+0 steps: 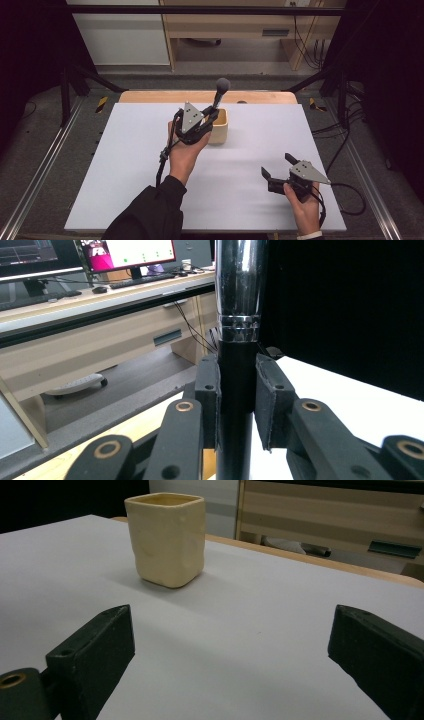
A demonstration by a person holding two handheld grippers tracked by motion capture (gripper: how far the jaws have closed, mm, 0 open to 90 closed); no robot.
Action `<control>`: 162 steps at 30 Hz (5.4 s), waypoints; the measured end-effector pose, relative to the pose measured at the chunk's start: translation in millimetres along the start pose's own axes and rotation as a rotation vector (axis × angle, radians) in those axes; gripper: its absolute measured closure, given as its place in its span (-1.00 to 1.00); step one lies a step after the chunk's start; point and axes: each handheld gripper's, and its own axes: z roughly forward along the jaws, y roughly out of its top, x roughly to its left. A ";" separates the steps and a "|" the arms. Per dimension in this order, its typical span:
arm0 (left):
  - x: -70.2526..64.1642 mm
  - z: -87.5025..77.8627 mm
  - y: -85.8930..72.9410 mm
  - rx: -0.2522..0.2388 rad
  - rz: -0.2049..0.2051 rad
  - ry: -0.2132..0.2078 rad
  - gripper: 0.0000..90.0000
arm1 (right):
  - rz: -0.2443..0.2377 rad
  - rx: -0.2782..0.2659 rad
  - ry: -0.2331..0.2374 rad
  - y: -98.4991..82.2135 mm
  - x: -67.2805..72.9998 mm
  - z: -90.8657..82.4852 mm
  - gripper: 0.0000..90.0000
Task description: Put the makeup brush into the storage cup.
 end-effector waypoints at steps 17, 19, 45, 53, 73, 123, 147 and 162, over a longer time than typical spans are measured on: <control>3.4 10.1 3.6 0.009 -0.029 -0.007 0.65 | 0.008 0.004 0.005 -0.4 0.6 0.7 -0.89; 3.3 11.1 3.4 0.011 -0.026 -0.007 0.65 | 0.007 0.004 0.005 -0.5 0.6 0.8 -0.90; 4.8 20.2 0.6 -0.007 -0.097 0.009 0.65 | 0.015 0.000 0.007 -0.8 0.0 0.5 -0.90; 7.0 20.3 -0.1 -0.017 -0.119 0.014 0.65 | 0.023 -0.003 0.009 -0.8 -0.4 0.3 -0.90; 9.0 23.1 -1.9 -0.039 -0.172 0.026 0.65 | 0.017 -0.005 0.016 -1.0 -0.3 0.3 -0.90; 18.2 45.5 -20.8 -0.041 -0.215 0.035 0.65 | -0.023 -0.108 0.003 -4.5 2.8 0.8 -0.89; 20.1 54.0 -29.6 -0.047 -0.222 0.032 0.65 | -0.024 -0.113 0.010 -4.9 3.7 1.3 -0.89; 20.7 59.2 -33.6 -0.048 -0.216 0.029 0.65 | -0.025 -0.110 0.011 -5.2 3.6 1.6 -0.89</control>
